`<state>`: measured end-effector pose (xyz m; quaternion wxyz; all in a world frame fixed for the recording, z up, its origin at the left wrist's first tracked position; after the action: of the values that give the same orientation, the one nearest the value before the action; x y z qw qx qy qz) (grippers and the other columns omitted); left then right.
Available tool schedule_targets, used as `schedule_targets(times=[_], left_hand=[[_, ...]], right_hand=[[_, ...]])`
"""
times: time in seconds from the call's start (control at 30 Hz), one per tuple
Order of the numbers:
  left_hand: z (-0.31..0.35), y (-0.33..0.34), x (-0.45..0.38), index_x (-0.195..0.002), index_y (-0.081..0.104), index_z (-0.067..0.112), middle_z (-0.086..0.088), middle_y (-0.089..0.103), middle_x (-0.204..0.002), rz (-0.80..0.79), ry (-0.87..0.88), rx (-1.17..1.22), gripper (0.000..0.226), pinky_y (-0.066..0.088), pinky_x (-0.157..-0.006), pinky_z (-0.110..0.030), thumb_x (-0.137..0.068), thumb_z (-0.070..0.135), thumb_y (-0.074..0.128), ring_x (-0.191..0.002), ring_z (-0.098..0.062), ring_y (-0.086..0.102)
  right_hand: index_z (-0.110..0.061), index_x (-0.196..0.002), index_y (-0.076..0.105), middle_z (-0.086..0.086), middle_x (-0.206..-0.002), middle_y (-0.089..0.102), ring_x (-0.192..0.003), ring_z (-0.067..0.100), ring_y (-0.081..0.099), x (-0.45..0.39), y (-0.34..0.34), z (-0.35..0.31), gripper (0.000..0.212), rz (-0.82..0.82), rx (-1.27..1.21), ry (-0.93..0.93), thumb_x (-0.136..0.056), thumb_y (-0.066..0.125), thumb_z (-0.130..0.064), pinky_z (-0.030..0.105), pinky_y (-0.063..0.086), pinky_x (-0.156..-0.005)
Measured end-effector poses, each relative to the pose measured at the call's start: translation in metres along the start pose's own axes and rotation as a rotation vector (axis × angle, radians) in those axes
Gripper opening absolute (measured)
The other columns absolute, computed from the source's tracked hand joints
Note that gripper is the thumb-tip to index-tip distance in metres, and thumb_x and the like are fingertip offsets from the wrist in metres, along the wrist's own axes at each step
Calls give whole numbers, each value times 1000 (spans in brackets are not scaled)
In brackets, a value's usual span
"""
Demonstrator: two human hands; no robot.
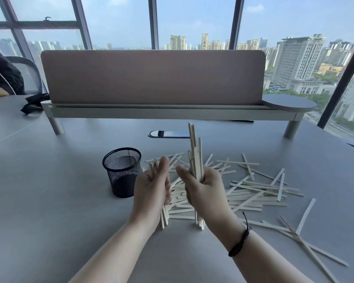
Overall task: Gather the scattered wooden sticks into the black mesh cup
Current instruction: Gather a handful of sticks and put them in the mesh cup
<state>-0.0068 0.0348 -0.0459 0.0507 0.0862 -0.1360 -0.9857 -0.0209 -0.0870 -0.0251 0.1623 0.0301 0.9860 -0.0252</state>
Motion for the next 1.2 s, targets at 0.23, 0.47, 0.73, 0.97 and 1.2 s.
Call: schedule_targets(times=[0.23, 0.47, 0.73, 0.97, 1.2], left_hand=[[-3, 2, 0, -53, 40, 0, -7, 36, -41, -5, 65, -95, 69, 35, -43, -27, -77, 55, 74, -38, -20, 34], [-5, 2, 1, -50, 55, 11, -12, 46, -44, -103, 128, -127, 46, 41, -51, -35, -73, 45, 77, -43, -24, 43], [-2, 3, 4, -48, 49, 9, -11, 44, -44, -129, 144, -117, 47, 40, -51, -30, -76, 36, 76, -44, -24, 41], [0, 4, 6, -45, 36, 19, 0, 27, -39, -30, -17, -46, 56, 23, -41, -20, -93, 20, 67, -33, -14, 25], [86, -16, -27, -32, 32, 21, 5, 26, -33, 76, 85, 107, 71, 19, -41, -20, -98, 26, 56, -30, -13, 23]], right_hand=[[6, -55, 43, 12, -46, 45, -43, 18, 41, 15, -18, 7, 51, -8, -32, 16, -86, 69, -25, 27, 35, -47], [4, -50, 47, 13, -46, 45, -43, 14, 39, 20, -17, 0, 49, -38, -15, -5, -89, 72, -14, 18, 35, -46], [-10, -51, 32, 15, -51, 29, -50, 22, 27, 21, -15, -1, 51, -18, -17, 82, -79, 68, -30, 41, 22, -49], [-3, -55, 41, 11, -47, 33, -41, 19, 27, 16, -6, 8, 49, 23, -40, 185, -91, 68, -22, 32, 23, -45], [-22, -40, 34, -4, -39, 28, -35, 13, 23, -34, 55, -55, 62, -128, -252, 89, -96, 59, -15, 21, 23, -43]])
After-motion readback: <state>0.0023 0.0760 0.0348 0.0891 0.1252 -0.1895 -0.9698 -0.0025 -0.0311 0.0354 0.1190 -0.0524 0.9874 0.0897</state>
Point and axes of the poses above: each hand's wrist, its own x-axis away from the middle knuckle, its own y-axis out of the palm, z = x × y, the point moved 3 cm from there along -x, towards the middle knuckle
